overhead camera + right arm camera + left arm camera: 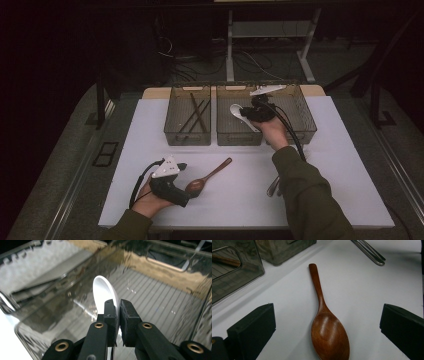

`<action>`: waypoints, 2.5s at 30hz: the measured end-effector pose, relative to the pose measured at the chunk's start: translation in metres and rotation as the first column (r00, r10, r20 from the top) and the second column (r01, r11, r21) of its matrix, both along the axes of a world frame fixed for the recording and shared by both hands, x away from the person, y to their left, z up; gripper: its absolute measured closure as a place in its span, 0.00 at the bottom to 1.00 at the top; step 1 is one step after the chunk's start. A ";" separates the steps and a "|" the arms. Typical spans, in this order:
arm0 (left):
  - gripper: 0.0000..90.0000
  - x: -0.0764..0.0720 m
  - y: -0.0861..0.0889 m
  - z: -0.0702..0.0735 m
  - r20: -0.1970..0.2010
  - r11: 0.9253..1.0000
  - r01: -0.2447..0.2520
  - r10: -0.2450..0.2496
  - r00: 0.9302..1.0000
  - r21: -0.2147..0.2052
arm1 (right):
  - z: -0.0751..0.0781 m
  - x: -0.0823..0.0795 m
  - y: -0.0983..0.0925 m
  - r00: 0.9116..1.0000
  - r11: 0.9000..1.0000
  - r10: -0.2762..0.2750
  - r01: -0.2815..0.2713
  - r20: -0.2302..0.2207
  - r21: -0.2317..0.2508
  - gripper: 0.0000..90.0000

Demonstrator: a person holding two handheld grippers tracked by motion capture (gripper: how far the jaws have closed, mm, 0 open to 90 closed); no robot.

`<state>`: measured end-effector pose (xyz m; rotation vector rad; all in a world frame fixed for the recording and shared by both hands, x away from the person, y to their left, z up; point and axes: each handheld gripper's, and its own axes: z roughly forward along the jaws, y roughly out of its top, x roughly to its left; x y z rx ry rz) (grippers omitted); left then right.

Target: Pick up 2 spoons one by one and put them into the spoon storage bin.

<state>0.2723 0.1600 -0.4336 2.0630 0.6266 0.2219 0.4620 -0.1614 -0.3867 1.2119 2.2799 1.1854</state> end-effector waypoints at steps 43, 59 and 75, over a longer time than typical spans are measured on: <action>0.00 0.000 -0.001 -0.001 -0.005 1.000 -0.006 0.006 1.000 0.009 | -0.001 -0.121 -0.098 0.995 0.986 0.053 -0.065 0.085 0.150 0.21; 0.00 0.000 0.000 0.001 0.000 1.000 -0.014 0.014 1.000 0.004 | -0.030 -0.169 -0.126 0.990 0.983 0.105 -0.117 0.091 0.142 0.19; 0.00 0.003 -0.001 0.004 0.002 0.999 -0.039 0.039 0.999 0.024 | -0.052 -0.200 -0.138 0.988 0.983 0.136 -0.144 0.069 0.117 0.19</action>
